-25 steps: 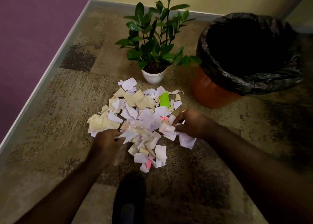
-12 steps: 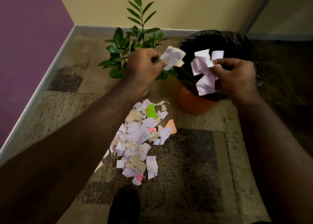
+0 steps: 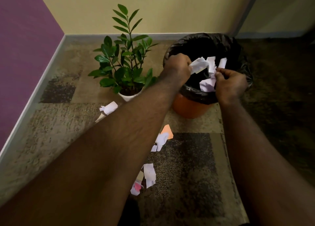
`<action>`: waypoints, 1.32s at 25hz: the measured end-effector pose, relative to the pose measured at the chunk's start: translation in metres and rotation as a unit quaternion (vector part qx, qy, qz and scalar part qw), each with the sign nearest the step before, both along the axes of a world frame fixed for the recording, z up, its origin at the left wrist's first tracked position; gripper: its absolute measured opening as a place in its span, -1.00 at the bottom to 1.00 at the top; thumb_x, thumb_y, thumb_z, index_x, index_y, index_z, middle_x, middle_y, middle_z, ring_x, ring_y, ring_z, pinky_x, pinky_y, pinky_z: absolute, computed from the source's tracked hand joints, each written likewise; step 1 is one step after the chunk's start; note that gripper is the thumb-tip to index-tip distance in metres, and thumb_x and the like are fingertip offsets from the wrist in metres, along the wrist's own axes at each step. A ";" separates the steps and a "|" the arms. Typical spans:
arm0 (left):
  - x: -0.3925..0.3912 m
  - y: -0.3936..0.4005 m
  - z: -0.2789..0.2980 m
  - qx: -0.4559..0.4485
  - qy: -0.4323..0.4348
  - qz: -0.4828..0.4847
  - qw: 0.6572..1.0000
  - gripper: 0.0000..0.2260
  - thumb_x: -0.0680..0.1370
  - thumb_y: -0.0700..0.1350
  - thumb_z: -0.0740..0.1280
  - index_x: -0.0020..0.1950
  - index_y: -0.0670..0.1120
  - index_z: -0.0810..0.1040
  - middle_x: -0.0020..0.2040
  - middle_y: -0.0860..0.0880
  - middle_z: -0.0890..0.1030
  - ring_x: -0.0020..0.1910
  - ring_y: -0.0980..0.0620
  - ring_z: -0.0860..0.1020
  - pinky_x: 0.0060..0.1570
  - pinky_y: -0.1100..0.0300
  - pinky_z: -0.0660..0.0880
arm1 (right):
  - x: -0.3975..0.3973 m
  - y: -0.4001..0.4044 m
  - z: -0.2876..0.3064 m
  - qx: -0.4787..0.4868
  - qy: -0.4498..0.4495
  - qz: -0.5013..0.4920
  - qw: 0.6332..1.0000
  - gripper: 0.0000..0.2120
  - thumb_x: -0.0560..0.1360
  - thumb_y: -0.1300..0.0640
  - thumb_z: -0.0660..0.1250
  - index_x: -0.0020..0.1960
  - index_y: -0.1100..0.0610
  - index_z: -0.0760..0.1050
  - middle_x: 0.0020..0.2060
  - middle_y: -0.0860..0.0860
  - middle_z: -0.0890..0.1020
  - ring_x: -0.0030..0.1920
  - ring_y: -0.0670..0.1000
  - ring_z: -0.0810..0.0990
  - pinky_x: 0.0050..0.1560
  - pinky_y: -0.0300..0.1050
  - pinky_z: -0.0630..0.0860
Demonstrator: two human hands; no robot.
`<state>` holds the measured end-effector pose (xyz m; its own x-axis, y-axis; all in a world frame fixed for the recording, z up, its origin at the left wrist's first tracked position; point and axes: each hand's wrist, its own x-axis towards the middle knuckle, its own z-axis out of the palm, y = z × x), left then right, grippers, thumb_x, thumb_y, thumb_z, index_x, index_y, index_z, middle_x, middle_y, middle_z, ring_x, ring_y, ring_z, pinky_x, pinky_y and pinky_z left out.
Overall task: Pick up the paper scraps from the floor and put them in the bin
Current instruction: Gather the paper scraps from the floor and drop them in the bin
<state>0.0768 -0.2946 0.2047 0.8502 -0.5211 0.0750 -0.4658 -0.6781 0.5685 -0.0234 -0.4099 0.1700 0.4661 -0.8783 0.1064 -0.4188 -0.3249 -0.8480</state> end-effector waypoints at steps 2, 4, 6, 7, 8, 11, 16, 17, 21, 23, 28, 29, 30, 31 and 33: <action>-0.003 -0.006 -0.003 0.040 -0.021 -0.025 0.999 -0.87 0.53 -0.14 0.33 0.01 -0.07 0.65 -0.04 -0.12 0.67 -0.01 -0.12 0.61 -0.06 0.07 0.57 | 0.001 0.002 -0.002 -0.014 0.023 0.017 0.999 -0.75 0.53 0.12 0.34 0.18 0.13 0.63 0.03 0.06 0.71 -0.04 -0.09 0.63 -0.02 -0.34 0.46; -0.005 -0.010 -0.004 0.094 -0.035 -0.053 0.994 -0.83 0.54 -0.17 0.31 0.08 -0.08 0.63 0.01 -0.13 0.65 0.02 -0.13 0.60 -0.05 0.05 0.56 | 0.002 0.003 -0.002 -0.013 0.043 0.024 0.999 -0.74 0.54 0.12 0.33 0.20 0.12 0.61 0.05 0.05 0.70 -0.04 -0.10 0.62 -0.04 -0.36 0.43; -0.004 -0.011 -0.005 0.133 -0.034 -0.073 0.988 -0.80 0.54 -0.17 0.29 0.12 -0.10 0.61 0.06 -0.14 0.63 0.05 -0.14 0.59 -0.05 0.05 0.53 | 0.003 0.004 -0.004 -0.015 0.064 0.038 0.997 -0.72 0.55 0.12 0.31 0.24 0.11 0.59 0.10 0.07 0.68 0.05 -0.03 0.64 0.03 -0.30 0.47; -0.003 -0.011 -0.006 0.139 -0.030 -0.080 0.987 -0.79 0.54 -0.14 0.28 0.14 -0.11 0.60 0.08 -0.14 0.63 0.06 -0.14 0.58 -0.04 0.06 0.52 | 0.003 0.004 -0.004 -0.022 0.075 0.049 0.996 -0.71 0.55 0.10 0.31 0.25 0.10 0.58 0.12 0.08 0.68 0.09 0.01 0.64 0.10 -0.24 0.51; -0.001 -0.011 -0.006 0.142 -0.026 -0.090 0.985 -0.77 0.55 -0.11 0.27 0.17 -0.11 0.59 0.11 -0.14 0.62 0.09 -0.13 0.57 -0.01 0.07 0.51 | 0.003 0.004 -0.004 -0.029 0.083 0.061 0.994 -0.70 0.55 0.09 0.30 0.26 0.10 0.58 0.13 0.09 0.67 0.11 0.04 0.63 0.14 -0.17 0.53; 0.000 -0.006 -0.008 0.099 -0.023 -0.130 0.986 -0.64 0.55 -0.19 0.26 0.35 -0.07 0.45 0.31 -0.10 0.50 0.28 -0.08 0.48 0.24 0.09 0.46 | 0.004 0.007 -0.001 -0.026 0.077 0.089 0.993 -0.69 0.55 0.08 0.30 0.26 0.11 0.57 0.15 0.07 0.66 0.17 0.02 0.61 0.15 -0.25 0.46; -0.004 0.023 -0.013 -0.128 -0.055 -0.036 0.990 -0.55 0.43 -0.36 0.18 0.22 0.05 0.46 0.27 0.01 0.45 0.14 0.00 0.51 0.01 0.08 0.60 | 0.001 0.020 0.010 -0.077 0.034 0.084 0.993 -0.69 0.51 0.21 0.23 0.19 0.07 0.61 0.14 0.00 0.66 0.16 -0.06 0.60 0.14 -0.37 0.39; -0.005 0.036 -0.017 -0.149 -0.076 -0.008 0.986 -0.58 0.43 -0.36 0.19 0.17 0.04 0.47 0.24 0.02 0.45 0.05 0.03 0.52 -0.13 0.11 0.62 | 0.000 0.027 0.014 -0.104 0.000 0.097 0.990 -0.67 0.48 0.25 0.21 0.14 0.07 0.63 0.12 0.00 0.65 0.13 -0.09 0.59 0.14 -0.40 0.39; -0.010 0.109 -0.058 -0.142 -0.103 0.083 0.981 -0.76 0.43 -0.31 0.21 -0.03 0.01 0.45 0.06 0.02 0.49 -0.08 0.01 0.52 -0.24 0.04 0.58 | -0.002 0.073 0.009 -0.227 -0.080 0.258 0.936 -0.68 0.35 0.33 0.18 -0.06 0.10 0.63 -0.05 0.03 0.62 -0.02 -0.08 0.55 0.06 -0.27 0.47; -0.020 0.152 -0.090 -0.087 -0.073 0.109 0.988 -0.80 0.43 -0.28 0.22 -0.08 0.02 0.42 -0.01 0.00 0.49 -0.11 -0.05 0.51 -0.23 0.00 0.54 | -0.003 0.105 -0.018 -0.248 -0.020 0.354 0.902 -0.72 0.38 0.30 0.19 -0.05 0.10 0.61 -0.06 0.05 0.60 -0.02 0.03 0.57 0.01 -0.10 0.54; -0.074 0.256 -0.179 0.197 0.181 0.041 0.963 -0.63 0.35 -0.29 0.29 0.06 0.05 0.37 0.04 0.00 0.41 -0.07 -0.09 0.52 -0.17 0.01 0.54 | -0.032 0.160 -0.121 -0.072 0.406 0.535 0.737 -0.60 0.53 0.19 0.30 0.35 0.02 0.43 0.27 0.09 0.51 0.21 0.09 0.52 0.15 -0.14 0.46; -0.086 0.270 -0.192 0.222 0.212 0.026 0.952 -0.61 0.33 -0.29 0.31 0.07 0.03 0.36 0.04 -0.02 0.39 -0.08 -0.10 0.52 -0.22 0.04 0.51 | -0.047 0.169 -0.141 -0.051 0.442 0.546 0.710 -0.55 0.52 0.16 0.34 0.39 0.05 0.39 0.30 0.11 0.49 0.26 0.11 0.49 0.19 -0.12 0.42; -0.098 0.280 -0.201 0.234 0.232 0.013 0.944 -0.60 0.32 -0.28 0.34 0.09 0.02 0.35 0.03 -0.01 0.37 -0.07 -0.10 0.52 -0.26 0.06 0.46 | -0.064 0.178 -0.158 -0.027 0.456 0.541 0.706 -0.46 0.49 0.15 0.38 0.43 0.08 0.33 0.34 0.13 0.46 0.31 0.13 0.46 0.26 -0.10 0.39; -0.110 0.287 -0.206 0.239 0.249 -0.001 0.938 -0.57 0.32 -0.24 0.36 0.12 0.03 0.34 0.04 0.00 0.36 -0.03 -0.09 0.52 -0.26 0.10 0.45 | -0.081 0.189 -0.173 0.008 0.462 0.530 0.711 -0.34 0.45 0.13 0.43 0.48 0.07 0.26 0.39 0.13 0.41 0.35 0.14 0.42 0.32 -0.05 0.38; -0.135 0.296 -0.213 0.262 0.239 -0.045 0.934 -0.48 0.35 -0.04 0.38 0.26 0.12 0.30 0.15 0.01 0.39 0.09 -0.05 0.51 -0.10 0.10 0.53 | -0.113 0.209 -0.194 0.001 0.460 0.508 0.729 -0.14 0.38 0.02 0.49 0.54 0.00 0.11 0.45 0.13 0.29 0.37 0.19 0.39 0.32 0.06 0.42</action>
